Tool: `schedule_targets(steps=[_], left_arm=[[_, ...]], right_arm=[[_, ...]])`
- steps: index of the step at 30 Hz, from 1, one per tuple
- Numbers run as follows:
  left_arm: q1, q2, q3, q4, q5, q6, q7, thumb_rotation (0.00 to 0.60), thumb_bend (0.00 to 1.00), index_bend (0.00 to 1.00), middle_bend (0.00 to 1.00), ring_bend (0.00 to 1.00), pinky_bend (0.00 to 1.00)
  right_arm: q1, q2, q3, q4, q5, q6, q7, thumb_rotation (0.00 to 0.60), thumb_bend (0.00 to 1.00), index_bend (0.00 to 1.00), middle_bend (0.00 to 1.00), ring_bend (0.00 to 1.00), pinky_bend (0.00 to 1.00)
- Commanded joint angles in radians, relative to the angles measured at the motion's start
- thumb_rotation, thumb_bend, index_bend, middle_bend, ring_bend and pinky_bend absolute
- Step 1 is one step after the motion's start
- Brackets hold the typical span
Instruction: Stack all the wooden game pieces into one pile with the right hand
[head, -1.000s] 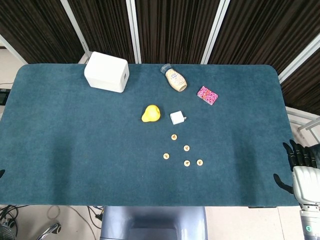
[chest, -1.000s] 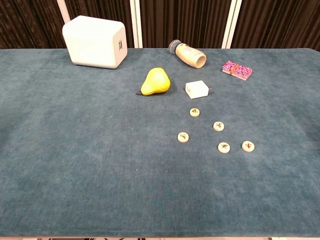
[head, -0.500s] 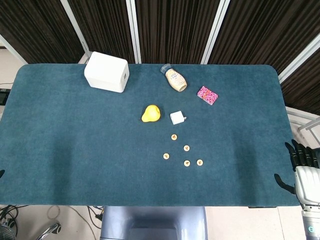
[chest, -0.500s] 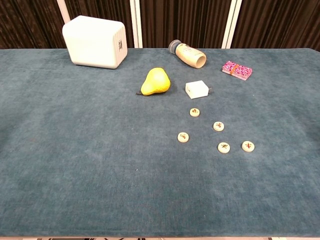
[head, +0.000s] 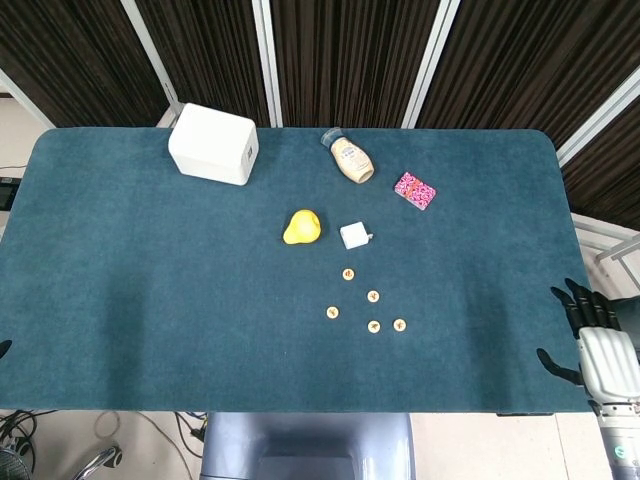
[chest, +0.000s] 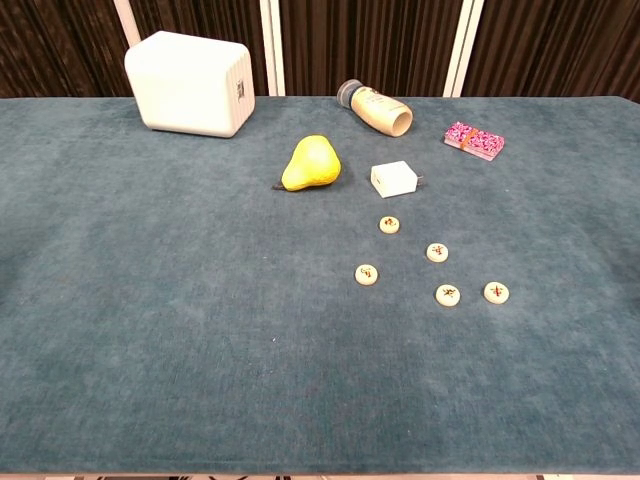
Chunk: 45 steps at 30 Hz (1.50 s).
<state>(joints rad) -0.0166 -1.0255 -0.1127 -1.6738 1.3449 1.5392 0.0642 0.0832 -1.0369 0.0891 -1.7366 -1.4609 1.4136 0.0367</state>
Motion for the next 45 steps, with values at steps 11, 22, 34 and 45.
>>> schedule_targets(steps=[11,22,34,45], left_arm=[[-0.006,-0.008,0.000,0.000,-0.008,-0.010,0.017,0.600,0.09,0.00,0.00,0.00,0.07],[-0.010,-0.007,-0.004,0.008,-0.029,-0.029,0.008,0.600,0.09,0.00,0.00,0.00,0.08],[-0.016,-0.003,-0.010,0.024,-0.050,-0.054,-0.025,0.600,0.09,0.00,0.00,0.00,0.08],[-0.018,0.002,-0.015,0.034,-0.063,-0.068,-0.055,0.600,0.09,0.00,0.00,0.00,0.08]], right_arm=[[0.169,0.004,0.037,-0.195,0.127,-0.235,-0.230,0.600,0.31,0.17,0.00,0.00,0.00],[0.355,-0.294,0.112,-0.207,0.359,-0.277,-0.620,0.600,0.31,0.24,0.00,0.00,0.00],[0.559,-0.601,0.172,-0.123,0.626,-0.226,-0.919,0.600,0.31,0.29,0.00,0.00,0.00],[0.669,-0.778,0.201,0.025,0.730,-0.199,-0.983,0.600,0.31,0.32,0.00,0.00,0.00]])
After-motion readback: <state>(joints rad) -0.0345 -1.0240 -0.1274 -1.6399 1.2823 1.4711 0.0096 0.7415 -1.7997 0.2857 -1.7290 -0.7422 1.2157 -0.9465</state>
